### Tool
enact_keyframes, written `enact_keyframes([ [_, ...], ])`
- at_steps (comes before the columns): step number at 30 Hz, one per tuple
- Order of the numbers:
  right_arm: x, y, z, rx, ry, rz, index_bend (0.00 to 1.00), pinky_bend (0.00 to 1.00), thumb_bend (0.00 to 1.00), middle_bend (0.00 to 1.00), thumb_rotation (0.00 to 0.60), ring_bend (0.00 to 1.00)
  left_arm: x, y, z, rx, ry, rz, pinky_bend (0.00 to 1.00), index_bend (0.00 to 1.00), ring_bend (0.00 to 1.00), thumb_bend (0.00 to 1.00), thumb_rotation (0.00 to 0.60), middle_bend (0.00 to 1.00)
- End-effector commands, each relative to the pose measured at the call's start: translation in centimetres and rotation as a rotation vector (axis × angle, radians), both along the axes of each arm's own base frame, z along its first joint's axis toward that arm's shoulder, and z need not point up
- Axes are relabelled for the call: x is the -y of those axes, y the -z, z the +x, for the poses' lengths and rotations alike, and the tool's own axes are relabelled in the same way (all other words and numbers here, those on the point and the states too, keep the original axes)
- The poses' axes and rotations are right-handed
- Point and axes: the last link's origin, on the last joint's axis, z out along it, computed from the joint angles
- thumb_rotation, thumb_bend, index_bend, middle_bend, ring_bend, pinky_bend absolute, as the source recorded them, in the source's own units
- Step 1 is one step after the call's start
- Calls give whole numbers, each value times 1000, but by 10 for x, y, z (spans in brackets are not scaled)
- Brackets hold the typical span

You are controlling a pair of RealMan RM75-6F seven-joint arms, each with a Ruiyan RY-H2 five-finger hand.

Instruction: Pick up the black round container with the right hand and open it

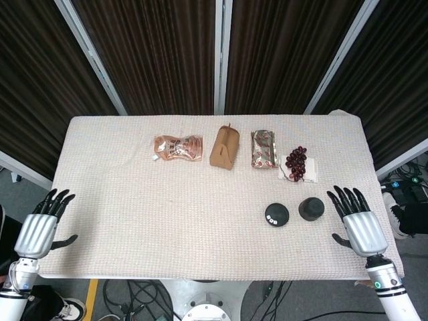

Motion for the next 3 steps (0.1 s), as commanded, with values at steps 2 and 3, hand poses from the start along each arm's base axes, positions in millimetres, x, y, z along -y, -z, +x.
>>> enact_keyframes([
  [2, -3, 1, -7, 22, 26, 12, 0, 0, 0, 0, 600, 0, 0, -1, 1, -1, 3, 6, 221, 129, 0, 24, 600, 66],
  [3, -3, 2, -8, 24, 28, 14, 0, 0, 0, 0, 600, 0, 0, -1, 1, -2, 4, 7, 221, 129, 0, 23, 600, 66],
])
